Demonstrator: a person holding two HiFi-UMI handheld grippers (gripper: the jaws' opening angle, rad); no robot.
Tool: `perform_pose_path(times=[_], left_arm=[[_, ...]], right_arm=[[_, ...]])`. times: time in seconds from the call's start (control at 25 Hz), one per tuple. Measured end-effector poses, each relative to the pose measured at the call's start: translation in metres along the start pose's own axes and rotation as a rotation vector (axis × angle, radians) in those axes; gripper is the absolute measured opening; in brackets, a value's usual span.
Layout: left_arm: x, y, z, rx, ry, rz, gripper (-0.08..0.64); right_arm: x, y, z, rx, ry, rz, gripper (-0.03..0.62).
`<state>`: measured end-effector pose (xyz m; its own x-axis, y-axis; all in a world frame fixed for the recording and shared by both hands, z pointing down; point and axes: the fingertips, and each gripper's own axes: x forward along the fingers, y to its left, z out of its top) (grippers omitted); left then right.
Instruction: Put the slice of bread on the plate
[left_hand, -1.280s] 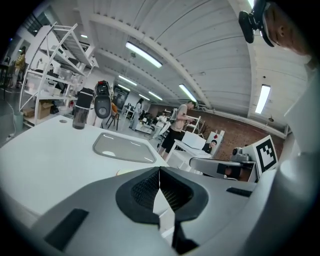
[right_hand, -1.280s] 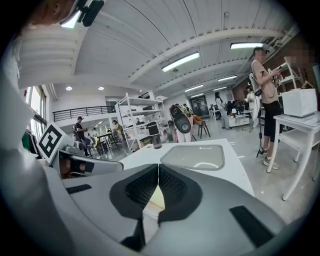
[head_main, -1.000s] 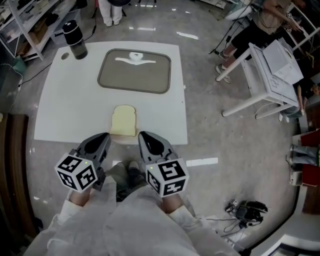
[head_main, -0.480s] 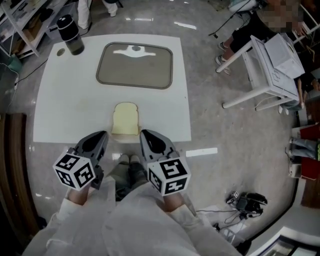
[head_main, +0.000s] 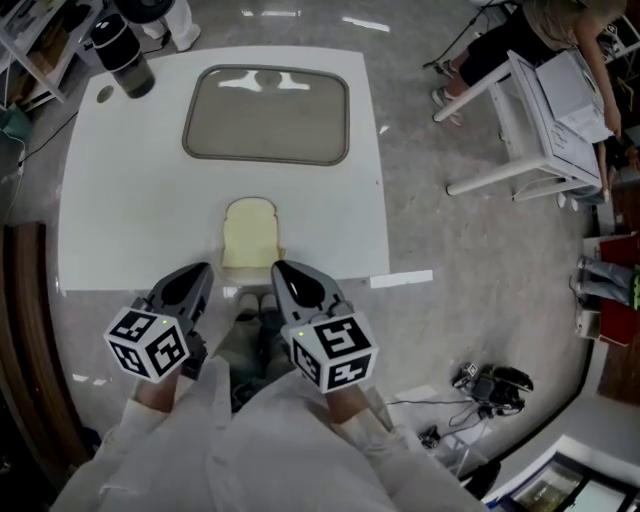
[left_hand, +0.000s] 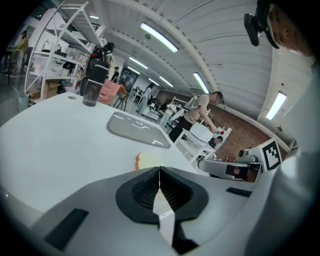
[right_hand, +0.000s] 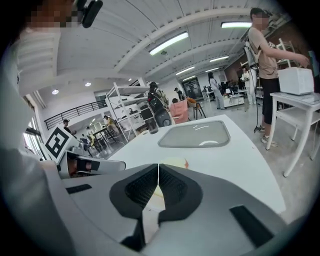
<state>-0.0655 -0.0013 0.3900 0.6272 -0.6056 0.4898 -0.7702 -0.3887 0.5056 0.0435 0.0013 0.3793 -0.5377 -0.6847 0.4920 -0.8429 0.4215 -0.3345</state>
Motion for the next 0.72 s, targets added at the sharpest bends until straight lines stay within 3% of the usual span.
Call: perform_pose_path(times=[0.44,0.72], left_arm=[[0.017,0.034,-0.012,-0.080,0.017,0.054,0.011],[0.032,0.049,-0.023,-0.089,0.053,0.090,0.011]], right_arm=[[0.020,-0.023,-0.016,0.080,0.020,-0.012,0.015],[0.027,-0.041,-0.031,0.106,0.053,-0.045,0.015]])
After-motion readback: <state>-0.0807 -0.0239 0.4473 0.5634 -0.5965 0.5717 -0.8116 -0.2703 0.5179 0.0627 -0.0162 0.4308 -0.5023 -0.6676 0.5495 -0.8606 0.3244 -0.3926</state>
